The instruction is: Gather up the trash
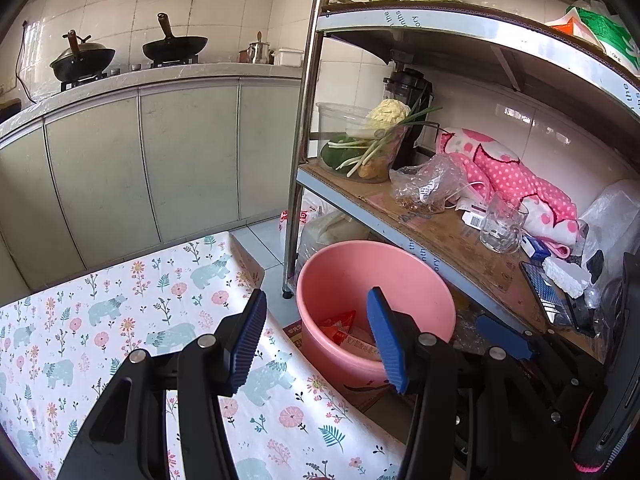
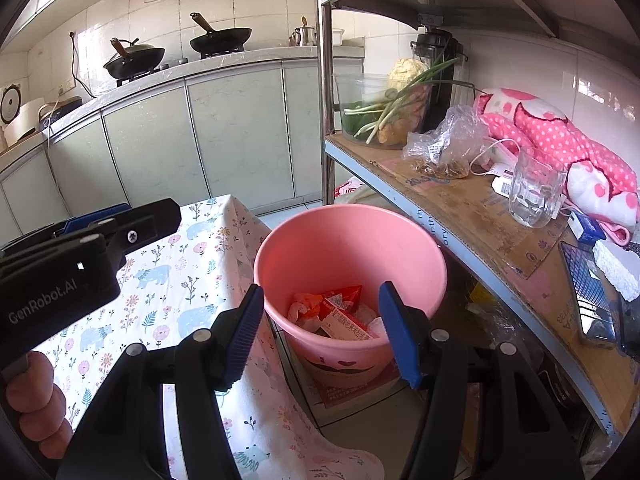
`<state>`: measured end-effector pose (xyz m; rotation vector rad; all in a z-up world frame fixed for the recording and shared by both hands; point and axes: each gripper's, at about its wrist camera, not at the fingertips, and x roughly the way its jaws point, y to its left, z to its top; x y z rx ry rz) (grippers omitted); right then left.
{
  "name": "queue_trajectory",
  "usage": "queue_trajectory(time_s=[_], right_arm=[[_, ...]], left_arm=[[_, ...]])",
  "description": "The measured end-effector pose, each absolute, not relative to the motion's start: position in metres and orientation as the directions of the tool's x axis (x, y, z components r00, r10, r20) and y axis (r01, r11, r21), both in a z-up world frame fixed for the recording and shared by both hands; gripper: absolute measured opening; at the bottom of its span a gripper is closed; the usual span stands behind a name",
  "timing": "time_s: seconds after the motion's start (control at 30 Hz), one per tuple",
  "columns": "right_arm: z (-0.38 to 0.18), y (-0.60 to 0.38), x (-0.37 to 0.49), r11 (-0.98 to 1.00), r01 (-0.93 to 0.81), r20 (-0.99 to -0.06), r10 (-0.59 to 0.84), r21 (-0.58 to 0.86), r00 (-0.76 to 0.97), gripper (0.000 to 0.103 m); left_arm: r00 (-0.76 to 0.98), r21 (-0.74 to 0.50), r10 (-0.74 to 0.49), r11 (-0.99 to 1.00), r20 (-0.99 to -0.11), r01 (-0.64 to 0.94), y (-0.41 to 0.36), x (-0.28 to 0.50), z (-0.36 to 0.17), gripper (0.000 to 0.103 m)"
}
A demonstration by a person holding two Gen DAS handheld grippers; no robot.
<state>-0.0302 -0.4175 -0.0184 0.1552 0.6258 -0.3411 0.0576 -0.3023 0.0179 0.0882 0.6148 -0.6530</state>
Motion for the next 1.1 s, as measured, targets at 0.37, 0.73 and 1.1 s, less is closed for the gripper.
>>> queue_trajectory(time_s=[0.37, 0.73, 1.1], right_arm=[[-0.0133, -0.4158, -0.0299, 0.935, 0.353, -0.595, -0.264, 0.035, 0.759, 0.06], [-0.0135, -0.4152, -0.0301, 0.935, 0.353, -0.594, -0.265, 0.034, 0.76, 0.06], [-0.012, -0.414, -0.0303, 0.936, 0.351, -0.592, -0.265, 0.033, 0.761, 0.06]], left_arm=[[0.623, -0.11, -0.545, 0.795, -0.561, 0.597, -0.3018, 0.0567, 0.0188, 0.052], [0.62, -0.111, -0.546, 0.794, -0.563, 0.598, -0.2999, 0.0543, 0.0208, 0.052], [0.618, -0.111, -0.549, 0.791, -0.564, 0.601, -0.3001, 0.0516, 0.0213, 0.052]])
